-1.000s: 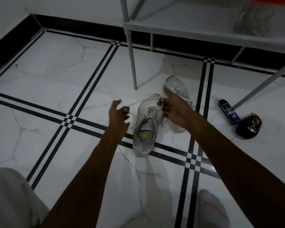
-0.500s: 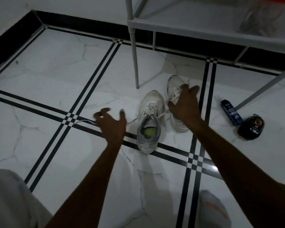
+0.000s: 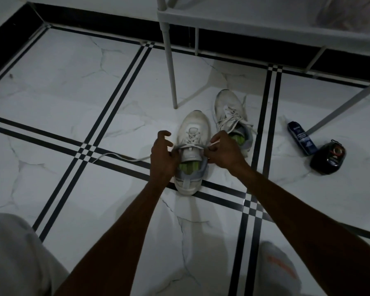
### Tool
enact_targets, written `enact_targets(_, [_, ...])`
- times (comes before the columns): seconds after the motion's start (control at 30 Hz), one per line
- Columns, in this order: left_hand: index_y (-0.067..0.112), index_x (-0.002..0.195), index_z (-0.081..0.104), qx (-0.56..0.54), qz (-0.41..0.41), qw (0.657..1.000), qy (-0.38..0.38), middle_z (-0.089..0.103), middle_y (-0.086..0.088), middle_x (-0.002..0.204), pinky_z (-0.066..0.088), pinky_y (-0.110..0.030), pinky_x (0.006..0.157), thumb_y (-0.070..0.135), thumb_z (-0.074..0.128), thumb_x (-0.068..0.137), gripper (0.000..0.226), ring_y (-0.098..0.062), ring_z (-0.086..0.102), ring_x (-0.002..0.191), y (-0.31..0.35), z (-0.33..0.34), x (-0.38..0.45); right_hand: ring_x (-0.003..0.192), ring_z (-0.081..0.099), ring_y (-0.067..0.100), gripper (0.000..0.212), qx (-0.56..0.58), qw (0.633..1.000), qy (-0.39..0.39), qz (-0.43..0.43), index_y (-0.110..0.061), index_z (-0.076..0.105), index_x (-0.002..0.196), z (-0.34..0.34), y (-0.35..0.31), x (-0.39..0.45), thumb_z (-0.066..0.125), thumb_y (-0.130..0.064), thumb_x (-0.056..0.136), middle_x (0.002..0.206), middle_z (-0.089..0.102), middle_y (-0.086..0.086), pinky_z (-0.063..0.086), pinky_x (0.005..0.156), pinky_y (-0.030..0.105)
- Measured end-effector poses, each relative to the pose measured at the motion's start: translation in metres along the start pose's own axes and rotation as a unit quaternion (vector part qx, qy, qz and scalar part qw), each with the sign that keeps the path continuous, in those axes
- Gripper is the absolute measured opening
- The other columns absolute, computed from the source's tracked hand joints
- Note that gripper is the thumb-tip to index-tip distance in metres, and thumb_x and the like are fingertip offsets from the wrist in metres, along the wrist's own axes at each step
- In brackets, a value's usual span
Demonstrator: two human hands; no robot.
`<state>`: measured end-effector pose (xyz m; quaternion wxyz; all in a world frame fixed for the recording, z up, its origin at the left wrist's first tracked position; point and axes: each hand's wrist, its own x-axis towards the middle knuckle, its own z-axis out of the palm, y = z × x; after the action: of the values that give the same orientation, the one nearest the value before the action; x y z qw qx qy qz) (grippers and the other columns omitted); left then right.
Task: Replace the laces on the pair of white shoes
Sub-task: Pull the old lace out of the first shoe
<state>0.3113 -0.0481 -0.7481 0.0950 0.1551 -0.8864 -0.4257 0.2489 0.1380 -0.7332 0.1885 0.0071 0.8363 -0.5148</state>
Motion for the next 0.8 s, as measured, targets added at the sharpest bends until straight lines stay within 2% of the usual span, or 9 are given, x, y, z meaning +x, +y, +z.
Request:
enact_targets(0.03, [0.015,0.124,0.049,-0.008,-0.007,1.000,0.012,0.060,-0.004,0.102,0.055,-0.033,0.066,0.010,0.068,0.088,0.041,-0.019,0.061,0.091,-0.002,-0.002,0.000,0.077,0.065,0.033,0.031,0.059,0.997,-0.009,0.044,-0.008,0.050,0.091,-0.002,-0.002,0.000,0.076,0.005,0.079,0.084,0.061,0.023,0.061,0.069,0.051])
enact_targets(0.1, [0.013,0.118,0.053,-0.002,-0.013,1.000,0.011,0.055,-0.004,0.108,0.055,-0.037,0.070,0.005,0.068,0.085,0.037,-0.013,0.054,0.093,0.000,-0.002,0.001,0.086,0.066,0.035,0.025,0.118,0.987,-0.040,0.097,-0.005,0.055,0.087,-0.003,-0.006,-0.001,0.076,0.007,0.080,0.088,0.063,0.024,0.062,0.070,0.050])
enact_targets(0.2, [0.010,0.113,0.055,0.021,0.018,0.999,-0.019,0.049,-0.011,0.115,0.055,-0.035,0.075,0.001,0.063,0.089,0.027,-0.016,0.055,0.094,0.013,0.003,-0.001,0.080,0.071,0.035,0.018,0.026,0.999,-0.029,0.036,-0.006,0.062,0.081,0.001,-0.006,0.003,0.079,-0.004,0.080,0.083,0.070,0.021,0.061,0.070,0.053])
enact_targets(0.3, [0.012,0.112,0.061,0.153,0.091,0.984,-0.019,0.051,-0.015,0.124,0.051,-0.036,0.082,0.012,0.074,0.084,0.031,-0.030,0.051,0.111,0.028,0.005,-0.002,0.077,0.071,0.028,0.017,-0.014,1.000,-0.017,-0.004,-0.015,0.066,0.077,0.003,-0.009,0.000,0.083,-0.016,0.077,0.080,0.072,0.011,0.061,0.075,0.049])
enact_targets(0.43, [0.014,0.105,0.067,0.256,0.184,0.947,-0.062,0.057,-0.011,0.121,0.048,-0.043,0.085,0.026,0.082,0.075,0.036,-0.033,0.051,0.108,0.033,0.013,0.003,0.083,0.070,0.029,0.023,0.038,0.998,-0.030,0.030,-0.002,0.068,0.091,-0.002,-0.017,-0.008,0.081,-0.018,0.082,0.082,0.070,0.009,0.062,0.074,0.045])
enact_targets(0.6, [0.017,0.096,0.070,0.256,0.212,0.942,-0.036,0.068,-0.002,0.100,0.035,-0.040,0.085,0.027,0.068,0.090,0.011,-0.028,0.056,0.100,0.035,0.014,0.008,0.076,0.068,0.020,0.015,0.084,0.994,-0.051,0.043,-0.004,0.066,0.086,-0.007,-0.020,-0.009,0.078,-0.013,0.084,0.079,0.068,0.009,0.062,0.066,0.032])
enact_targets(0.7, [0.016,0.099,0.072,0.309,0.266,0.913,-0.015,0.068,-0.005,0.107,0.038,-0.046,0.089,0.028,0.068,0.089,0.017,-0.031,0.056,0.107,0.028,0.015,0.007,0.075,0.069,0.019,0.013,0.100,0.992,-0.051,0.060,-0.006,0.068,0.082,-0.007,-0.019,-0.008,0.079,-0.013,0.084,0.083,0.070,0.014,0.062,0.067,0.033])
enact_targets(0.73, [0.014,0.103,0.070,0.311,0.254,0.916,-0.004,0.065,-0.009,0.112,0.040,-0.048,0.089,0.029,0.067,0.089,0.021,-0.033,0.055,0.108,0.025,0.014,0.006,0.075,0.069,0.019,0.012,0.103,0.991,-0.047,0.073,-0.006,0.068,0.081,-0.007,-0.018,-0.008,0.078,-0.013,0.084,0.082,0.070,0.014,0.062,0.067,0.033])
enact_targets(0.8, [0.009,0.108,0.062,0.198,0.105,0.971,0.079,0.058,-0.014,0.115,0.045,-0.048,0.089,0.026,0.063,0.093,0.022,-0.033,0.052,0.109,0.019,0.011,0.006,0.074,0.068,0.020,0.012,0.110,0.988,-0.035,0.101,-0.007,0.068,0.077,-0.007,-0.018,-0.006,0.076,-0.011,0.086,0.079,0.069,0.012,0.062,0.067,0.034])
